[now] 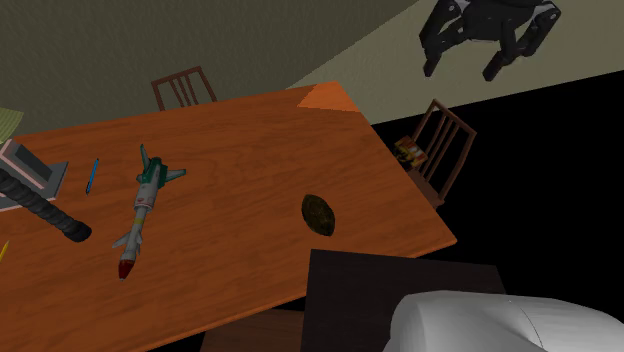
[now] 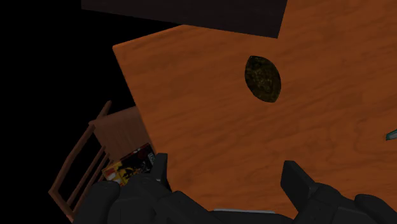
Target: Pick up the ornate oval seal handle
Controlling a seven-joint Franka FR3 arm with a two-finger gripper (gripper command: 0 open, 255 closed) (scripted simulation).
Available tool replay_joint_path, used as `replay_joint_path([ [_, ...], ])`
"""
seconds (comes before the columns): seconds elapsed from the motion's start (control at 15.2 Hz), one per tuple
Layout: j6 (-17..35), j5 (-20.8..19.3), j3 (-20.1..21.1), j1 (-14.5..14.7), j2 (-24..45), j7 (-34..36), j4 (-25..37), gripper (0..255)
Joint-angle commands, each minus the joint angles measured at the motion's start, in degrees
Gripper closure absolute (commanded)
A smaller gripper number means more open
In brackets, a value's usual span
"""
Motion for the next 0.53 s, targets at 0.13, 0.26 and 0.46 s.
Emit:
replay_joint_path([
  [0.13,3.78,0.6,0.77,0.79,-0.2,-0.46,-3.71,0],
  [0.26,7.63,1.23,1.58,1.63,-0.1,-0.93,-7.18,0],
  [0.46,13.57,2.23,2.84,2.95,0.66,-1.66,-11.95,0],
])
